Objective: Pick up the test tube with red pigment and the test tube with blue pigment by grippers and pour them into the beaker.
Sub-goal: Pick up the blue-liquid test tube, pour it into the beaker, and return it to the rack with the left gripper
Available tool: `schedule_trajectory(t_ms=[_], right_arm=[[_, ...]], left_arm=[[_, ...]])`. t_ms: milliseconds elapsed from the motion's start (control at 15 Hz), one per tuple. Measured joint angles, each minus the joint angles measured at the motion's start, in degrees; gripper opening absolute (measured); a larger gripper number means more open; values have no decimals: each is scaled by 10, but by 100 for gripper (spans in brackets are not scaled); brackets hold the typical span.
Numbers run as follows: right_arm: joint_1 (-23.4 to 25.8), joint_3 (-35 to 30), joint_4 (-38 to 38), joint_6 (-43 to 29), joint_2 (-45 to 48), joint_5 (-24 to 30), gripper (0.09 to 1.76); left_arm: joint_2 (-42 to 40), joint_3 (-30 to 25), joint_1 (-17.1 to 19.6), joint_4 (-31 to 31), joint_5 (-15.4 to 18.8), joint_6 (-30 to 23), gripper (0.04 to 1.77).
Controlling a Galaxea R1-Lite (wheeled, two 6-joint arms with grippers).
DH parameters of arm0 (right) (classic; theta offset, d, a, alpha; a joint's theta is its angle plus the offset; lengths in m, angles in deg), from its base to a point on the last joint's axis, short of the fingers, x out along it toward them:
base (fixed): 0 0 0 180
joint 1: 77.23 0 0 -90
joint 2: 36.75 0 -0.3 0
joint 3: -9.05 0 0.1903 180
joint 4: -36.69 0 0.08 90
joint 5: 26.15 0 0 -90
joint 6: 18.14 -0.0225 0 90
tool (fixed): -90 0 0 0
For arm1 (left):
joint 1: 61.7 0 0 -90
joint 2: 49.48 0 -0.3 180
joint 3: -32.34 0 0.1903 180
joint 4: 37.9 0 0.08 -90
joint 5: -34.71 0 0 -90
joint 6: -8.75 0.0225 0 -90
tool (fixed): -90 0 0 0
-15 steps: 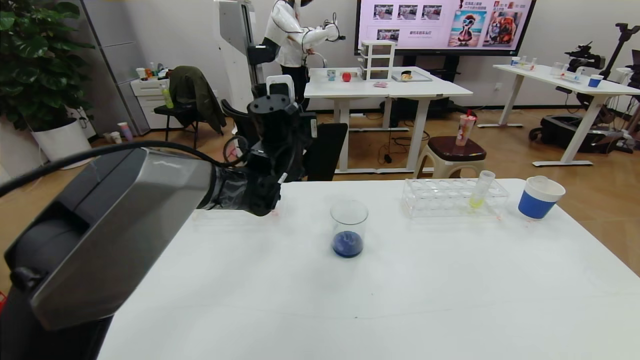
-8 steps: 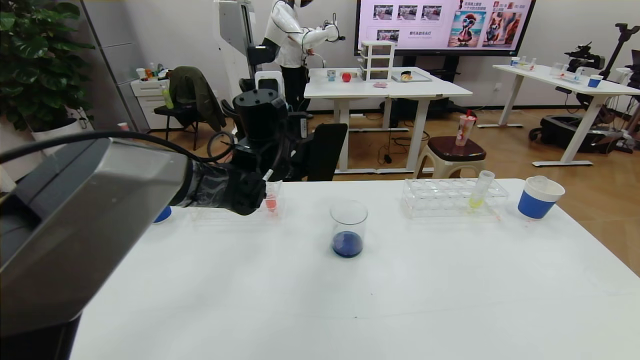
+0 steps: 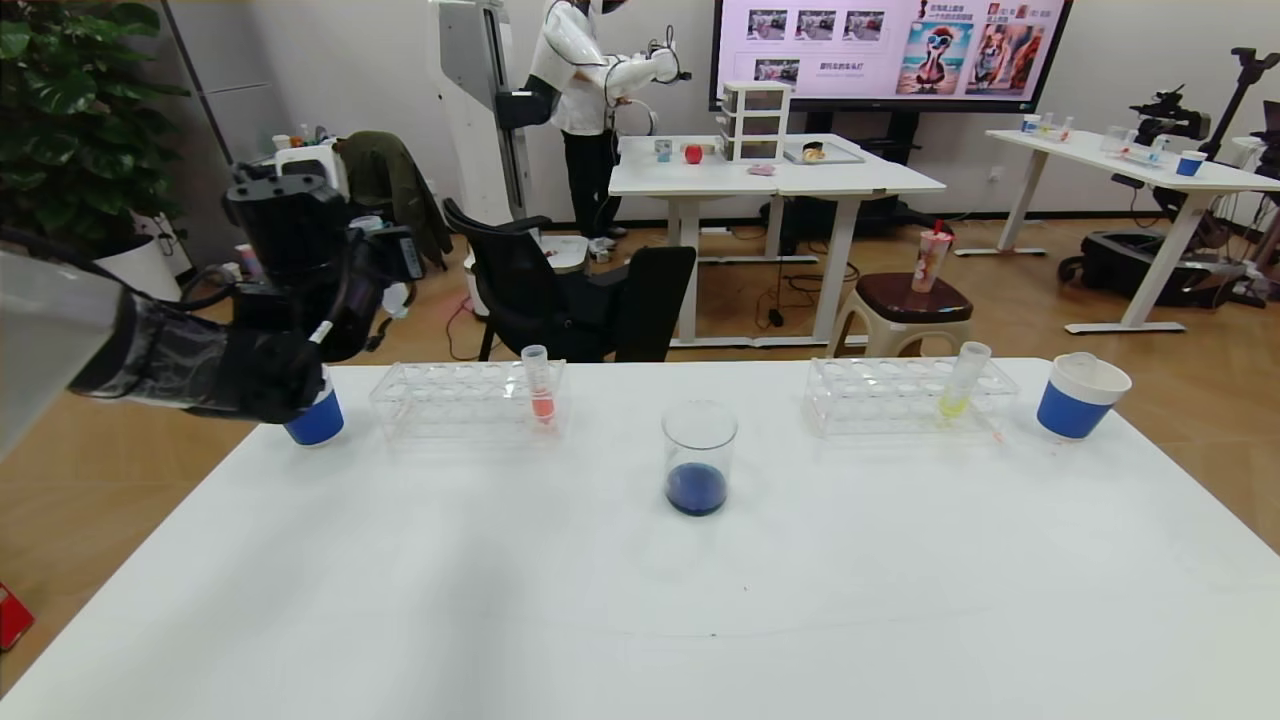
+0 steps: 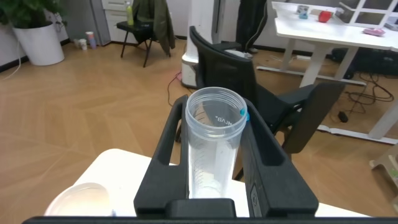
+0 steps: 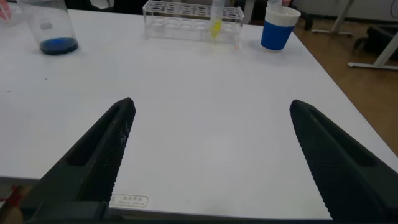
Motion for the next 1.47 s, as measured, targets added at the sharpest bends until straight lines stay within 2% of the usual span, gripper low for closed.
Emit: schedule_trajectory(t_ms=[267, 333, 467, 800, 1267, 1467], right_arm=[[0, 0, 0, 0, 0, 0, 173], [0, 0, 0, 0, 0, 0, 173], [-1, 0, 0, 0, 0, 0, 173], [0, 0, 0, 0, 0, 0, 173], [0, 0, 0, 0, 0, 0, 173], [0, 0, 0, 0, 0, 0, 173]], left_arm=[[-26, -96, 120, -75, 77, -14, 50], [-28, -120, 145, -93, 100, -14, 50], [-26, -147, 177, -118, 120, -15, 50], [5, -155, 194, -145, 120, -16, 50], [105, -118, 190, -199, 121, -15, 50], [137, -109, 187, -203, 120, -15, 50]])
